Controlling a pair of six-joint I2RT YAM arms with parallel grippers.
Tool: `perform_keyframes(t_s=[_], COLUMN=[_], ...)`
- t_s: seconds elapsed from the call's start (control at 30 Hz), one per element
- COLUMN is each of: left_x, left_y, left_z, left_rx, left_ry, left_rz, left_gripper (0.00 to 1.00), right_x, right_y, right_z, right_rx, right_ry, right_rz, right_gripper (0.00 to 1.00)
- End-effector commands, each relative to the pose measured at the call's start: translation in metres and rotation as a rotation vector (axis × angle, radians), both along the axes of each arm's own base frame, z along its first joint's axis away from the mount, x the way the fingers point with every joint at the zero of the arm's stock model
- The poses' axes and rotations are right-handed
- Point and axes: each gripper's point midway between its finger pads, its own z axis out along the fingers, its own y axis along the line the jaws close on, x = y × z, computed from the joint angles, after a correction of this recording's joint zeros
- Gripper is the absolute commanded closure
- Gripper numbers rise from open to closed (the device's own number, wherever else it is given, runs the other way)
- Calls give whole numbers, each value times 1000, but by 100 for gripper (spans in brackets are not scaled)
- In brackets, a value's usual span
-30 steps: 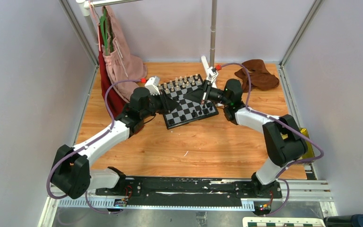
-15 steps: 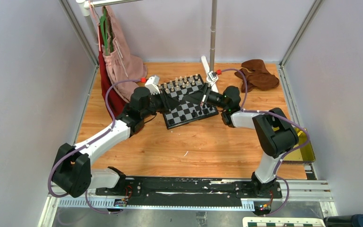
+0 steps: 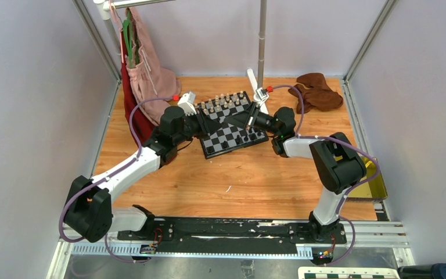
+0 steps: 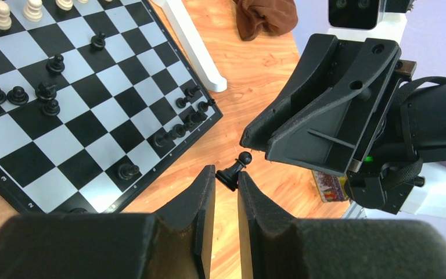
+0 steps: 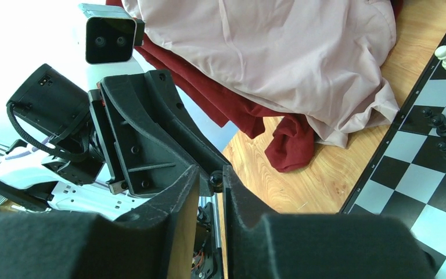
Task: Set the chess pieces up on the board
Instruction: Place the chess piece on the chessboard.
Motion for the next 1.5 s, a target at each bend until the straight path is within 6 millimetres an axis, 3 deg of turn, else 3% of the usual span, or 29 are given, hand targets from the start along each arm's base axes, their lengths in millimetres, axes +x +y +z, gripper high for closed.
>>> perform_keyframes(t_s=[0.0,0.27,0.8,1.47], left_x=[7,9,11,11], left_y=[-2,-2,-6,-6], left_z=[14,15,17,11], left_rx=[-28,-40,-63,-55], left_ry=[-31,-24,-17,-8], left_rz=[8,14,12,8], left_gripper=[100,100,100,100], right_x=[-6,-7,-7,-3], right_y=[3,6,9,21], right_z=[13,13,2,-5], right_rx=[28,42,36,35], right_ry=[-66,-63,-46,-23], right_rz=[10,16,20,30], right_gripper=[73,65,62,83])
